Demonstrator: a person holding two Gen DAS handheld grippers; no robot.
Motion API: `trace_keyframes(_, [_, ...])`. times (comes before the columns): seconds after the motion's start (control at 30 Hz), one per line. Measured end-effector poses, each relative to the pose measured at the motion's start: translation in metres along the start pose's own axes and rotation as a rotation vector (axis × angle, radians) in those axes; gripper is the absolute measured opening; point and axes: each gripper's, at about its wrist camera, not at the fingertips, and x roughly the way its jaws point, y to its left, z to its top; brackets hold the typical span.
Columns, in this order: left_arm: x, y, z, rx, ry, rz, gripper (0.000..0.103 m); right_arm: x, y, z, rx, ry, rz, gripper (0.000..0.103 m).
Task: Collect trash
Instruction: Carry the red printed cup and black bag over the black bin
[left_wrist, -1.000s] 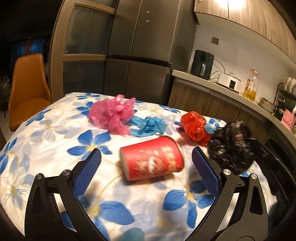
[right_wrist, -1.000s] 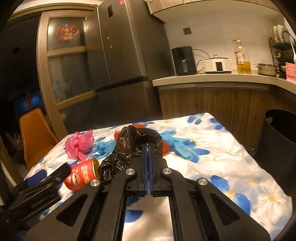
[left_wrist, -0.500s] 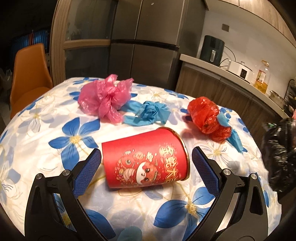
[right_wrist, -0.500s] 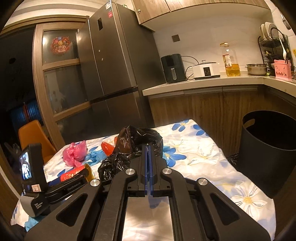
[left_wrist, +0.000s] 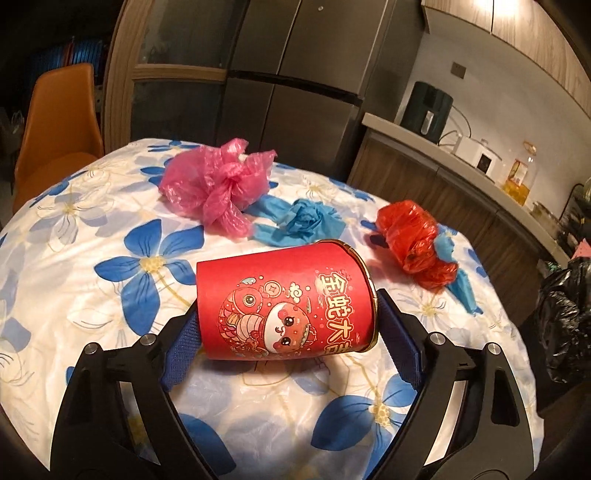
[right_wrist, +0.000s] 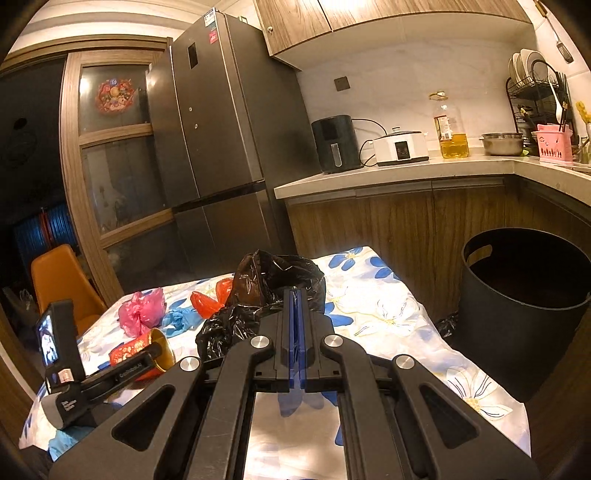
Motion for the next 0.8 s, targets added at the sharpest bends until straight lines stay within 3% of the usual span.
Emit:
trace_keyframes(0.43, [-0.056,-0.046,0.017,0.072,-0.098,-0.096,0.085,-0.020,-0.014,0.011,0.017,-0.046,-0.030,0.003])
trace_keyframes(0.8, [-0.078,-0.143,0.014,0.181,-0.135,-0.272,0.085,-0.049,-0.066,0.034,0.038,-0.130,-0.145,0.003])
